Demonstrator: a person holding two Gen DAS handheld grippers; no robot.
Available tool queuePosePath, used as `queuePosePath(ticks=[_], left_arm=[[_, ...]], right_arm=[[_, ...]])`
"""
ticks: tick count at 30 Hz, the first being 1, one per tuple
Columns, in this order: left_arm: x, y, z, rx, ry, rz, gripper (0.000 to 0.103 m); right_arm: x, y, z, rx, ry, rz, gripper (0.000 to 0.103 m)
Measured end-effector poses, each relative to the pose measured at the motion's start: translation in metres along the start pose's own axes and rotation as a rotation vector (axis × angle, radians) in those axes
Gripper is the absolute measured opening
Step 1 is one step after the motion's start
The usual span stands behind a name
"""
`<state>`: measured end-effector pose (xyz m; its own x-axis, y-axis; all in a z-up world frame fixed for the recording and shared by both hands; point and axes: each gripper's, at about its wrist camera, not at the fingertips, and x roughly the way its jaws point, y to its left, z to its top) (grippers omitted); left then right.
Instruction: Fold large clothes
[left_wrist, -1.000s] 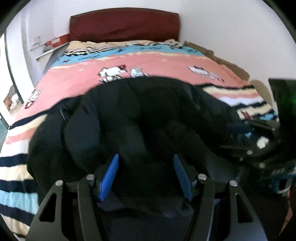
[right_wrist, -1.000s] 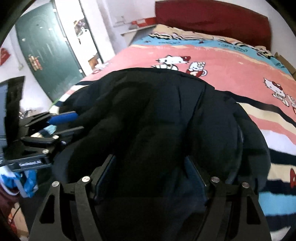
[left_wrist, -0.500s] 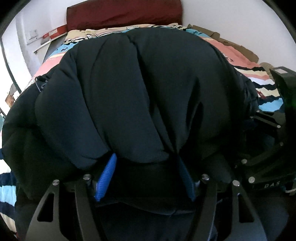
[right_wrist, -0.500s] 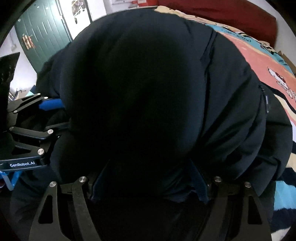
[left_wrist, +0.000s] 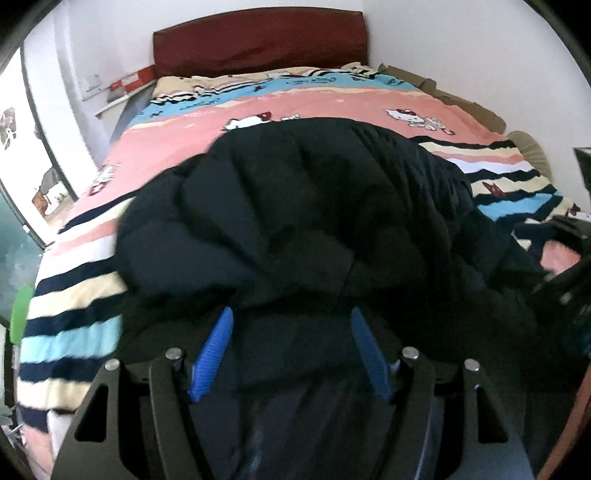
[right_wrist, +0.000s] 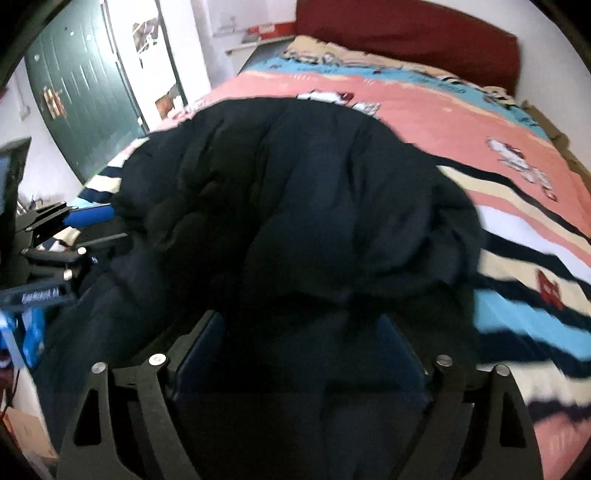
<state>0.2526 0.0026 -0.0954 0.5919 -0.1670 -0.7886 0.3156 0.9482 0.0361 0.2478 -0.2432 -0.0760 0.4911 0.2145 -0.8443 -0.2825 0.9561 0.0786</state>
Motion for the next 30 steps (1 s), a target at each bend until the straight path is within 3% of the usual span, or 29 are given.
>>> queuePosePath(ticks=[8,15,19,27,30], left_arm=[[-0.050,0.056,-0.062,-0.116,0.012,0.001,0.067],[-0.073,0.109,-0.126,-0.276,0.036,-0.010,0.067],[-0.076,0.128,-0.156,-0.384,0.052,-0.047,0.068],[-0.061,0.157,-0.206,-0.644,0.092,-0.194,0.068],[-0.051,0.156,-0.215,-0.681,0.111,-0.259,0.068]], right_arm=[[-0.072,-0.032,-0.065,0.087,-0.002,-0.051,0.092],[-0.091,-0.046,-0.120,0.171,0.034,-0.031,0.094],[-0.083,-0.053,-0.145,0.264,0.057,0.031,0.094],[-0.064,-0.066,-0.172,0.422,0.081,0.177,0.096],[-0.059,-0.064,-0.177,0.440,0.088,0.197,0.096]])
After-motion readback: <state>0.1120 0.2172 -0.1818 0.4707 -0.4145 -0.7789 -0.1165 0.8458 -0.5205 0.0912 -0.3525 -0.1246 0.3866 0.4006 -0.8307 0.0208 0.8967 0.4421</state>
